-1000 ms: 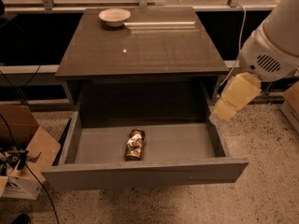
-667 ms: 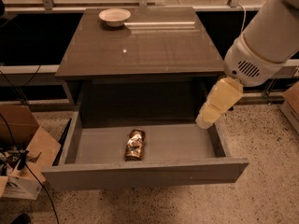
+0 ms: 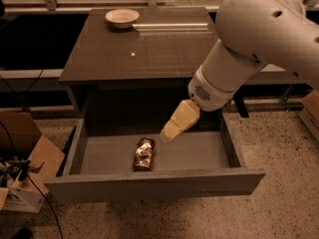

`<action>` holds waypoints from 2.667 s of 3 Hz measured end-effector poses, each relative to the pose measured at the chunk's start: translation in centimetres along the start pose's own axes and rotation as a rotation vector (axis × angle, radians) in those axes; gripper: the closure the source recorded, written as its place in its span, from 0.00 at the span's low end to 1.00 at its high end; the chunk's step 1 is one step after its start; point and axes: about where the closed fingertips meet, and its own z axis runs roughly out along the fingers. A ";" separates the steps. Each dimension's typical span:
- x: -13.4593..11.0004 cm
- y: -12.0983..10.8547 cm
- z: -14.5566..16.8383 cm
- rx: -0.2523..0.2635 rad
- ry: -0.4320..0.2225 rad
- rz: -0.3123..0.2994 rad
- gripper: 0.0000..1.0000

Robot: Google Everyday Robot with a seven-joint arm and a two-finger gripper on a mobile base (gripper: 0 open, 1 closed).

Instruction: Pick orange can from top drawer and place on counter

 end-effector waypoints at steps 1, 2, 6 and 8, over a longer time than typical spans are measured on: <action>-1.8 0.1 5.1 -0.074 0.015 0.053 0.00; -1.8 0.0 5.1 -0.074 0.015 0.053 0.00; -4.9 -2.8 20.0 -0.021 0.022 0.610 0.00; -3.7 -0.1 24.7 -0.089 0.098 0.801 0.18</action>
Offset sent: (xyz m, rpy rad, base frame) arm 0.0155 0.0227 -0.0308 0.0393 0.0542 -0.0198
